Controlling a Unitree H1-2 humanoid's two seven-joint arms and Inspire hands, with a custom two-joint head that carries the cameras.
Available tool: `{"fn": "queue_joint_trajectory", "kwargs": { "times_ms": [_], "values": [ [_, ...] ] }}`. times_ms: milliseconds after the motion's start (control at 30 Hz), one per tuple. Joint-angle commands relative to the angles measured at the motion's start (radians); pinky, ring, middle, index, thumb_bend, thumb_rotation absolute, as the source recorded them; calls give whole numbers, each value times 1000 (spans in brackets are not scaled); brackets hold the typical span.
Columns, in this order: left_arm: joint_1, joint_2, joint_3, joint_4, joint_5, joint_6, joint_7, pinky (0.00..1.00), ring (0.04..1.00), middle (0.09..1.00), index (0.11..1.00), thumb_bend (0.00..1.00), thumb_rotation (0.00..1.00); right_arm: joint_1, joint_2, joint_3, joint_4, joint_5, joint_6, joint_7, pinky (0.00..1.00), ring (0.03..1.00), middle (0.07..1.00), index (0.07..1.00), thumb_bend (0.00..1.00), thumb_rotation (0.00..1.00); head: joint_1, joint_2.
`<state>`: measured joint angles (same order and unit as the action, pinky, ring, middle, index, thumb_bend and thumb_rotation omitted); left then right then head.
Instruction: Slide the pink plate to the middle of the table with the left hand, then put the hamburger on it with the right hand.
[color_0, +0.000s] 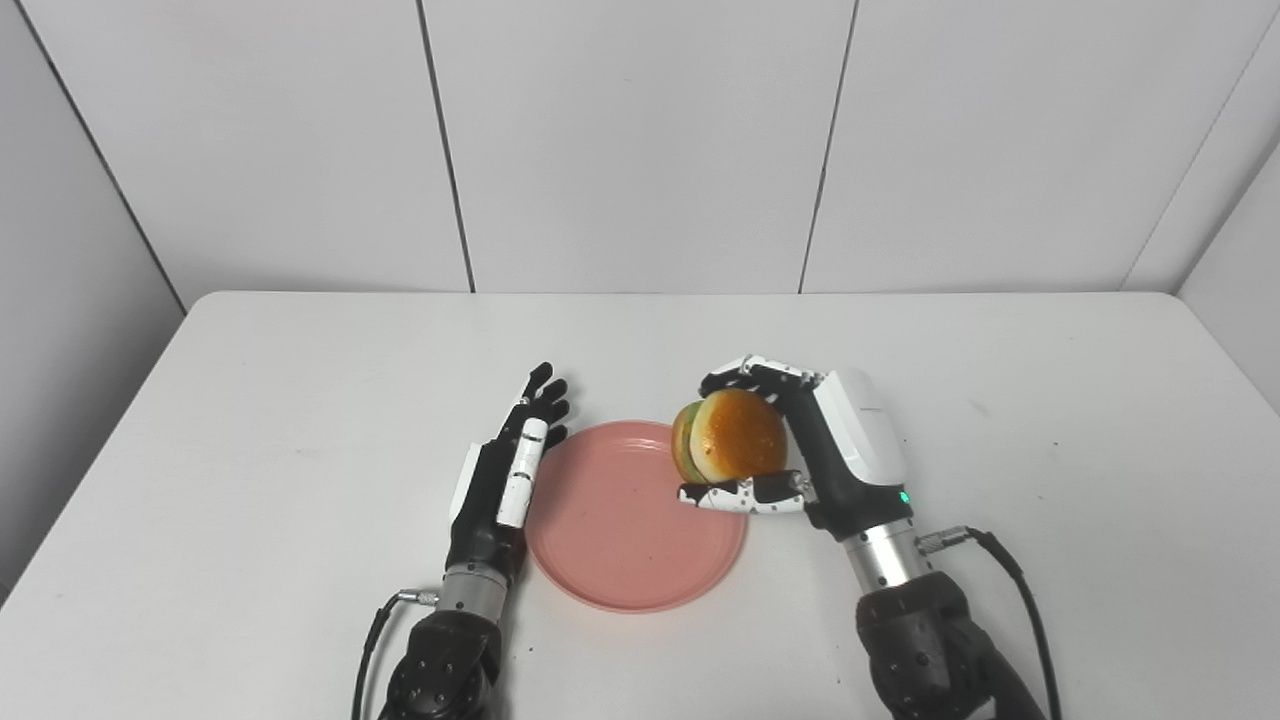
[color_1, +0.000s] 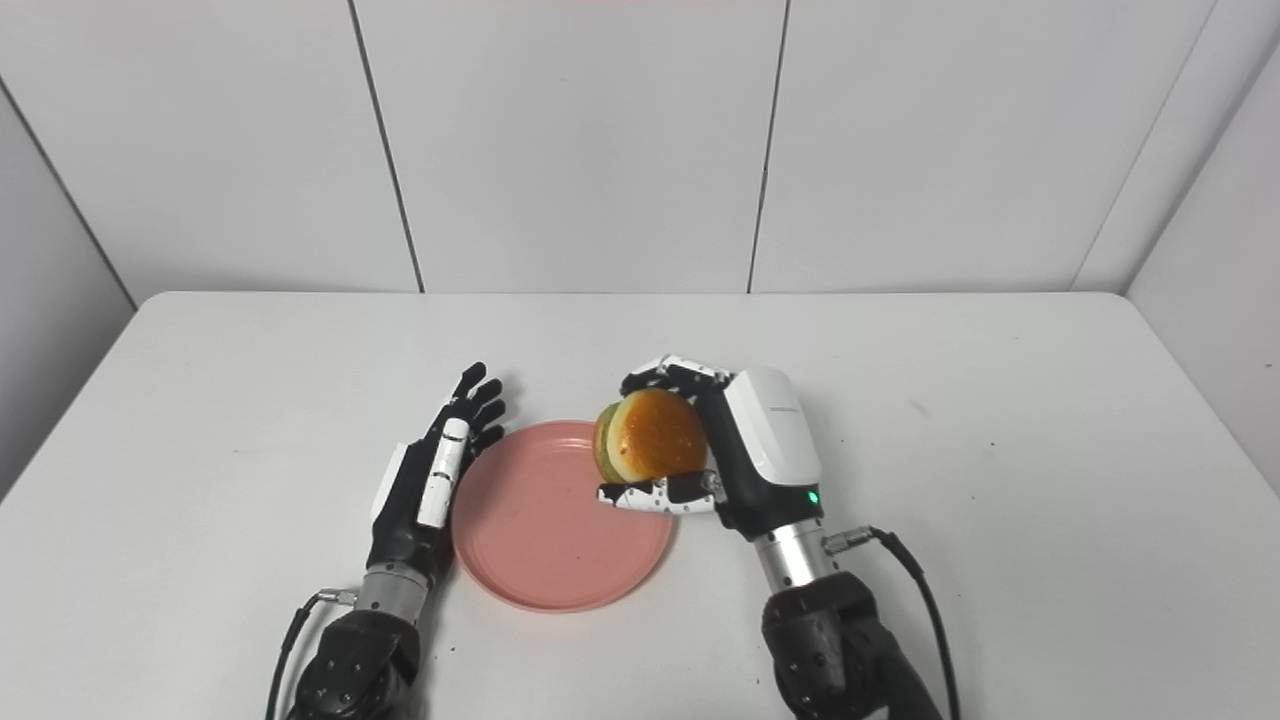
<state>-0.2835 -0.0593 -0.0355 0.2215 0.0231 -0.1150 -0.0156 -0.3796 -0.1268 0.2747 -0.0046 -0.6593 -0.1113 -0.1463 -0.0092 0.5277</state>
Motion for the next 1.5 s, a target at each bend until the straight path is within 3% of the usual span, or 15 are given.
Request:
{"fn": "queue_joint_trajectory", "kwargs": {
  "times_ms": [0, 200, 433, 1100, 1267, 1300, 1367, 1400, 1467],
  "values": [
    [74, -12, 0, 56, -16, -24, 0, 916, 933, 945, 939, 582, 1000, -32, 6, 2, -7, -7, -17, 1, 275, 369, 454, 535, 507, 0, 2, 3],
    [66, -9, 2, 67, -26, -31, -7, 945, 956, 972, 969, 570, 1000, -55, 39, 24, 43, -14, -23, 14, 267, 367, 451, 534, 507, 0, 2, -1],
    [67, -7, -6, 64, -4, -27, 11, 990, 970, 988, 988, 563, 1000, -94, 55, 67, 98, -46, -12, 33, 334, 409, 456, 528, 511, 0, 6, -3],
    [57, -14, -6, 84, 12, -46, 36, 980, 964, 981, 985, 545, 1000, -128, 35, 132, 153, -129, 12, 117, 317, 411, 431, 533, 510, 0, 11, 0],
    [58, -12, -8, 82, 12, -53, 33, 982, 960, 980, 987, 548, 1000, -122, 23, 140, 128, -139, 40, 174, 413, 447, 462, 530, 512, 0, 10, 3],
    [58, -9, -10, 83, 15, -57, 31, 987, 977, 986, 991, 541, 1000, -120, 19, 142, 120, -141, 47, 190, 534, 620, 644, 507, 504, 116, 10, 5],
    [58, -3, -15, 82, 27, -56, 31, 989, 981, 988, 991, 540, 1000, -114, 15, 141, 106, -137, 49, 209, 562, 658, 685, 502, 503, 141, 8, 6],
    [59, -1, -17, 80, 33, -53, 33, 982, 979, 988, 986, 541, 1000, -111, 15, 139, 101, -133, 47, 212, 599, 695, 714, 630, 550, 316, 8, 6],
    [59, 2, -17, 78, 32, -49, 27, 977, 981, 993, 986, 541, 1000, -105, 15, 136, 94, -128, 40, 215, 639, 735, 746, 744, 597, 495, 8, 7]
  ]
}}
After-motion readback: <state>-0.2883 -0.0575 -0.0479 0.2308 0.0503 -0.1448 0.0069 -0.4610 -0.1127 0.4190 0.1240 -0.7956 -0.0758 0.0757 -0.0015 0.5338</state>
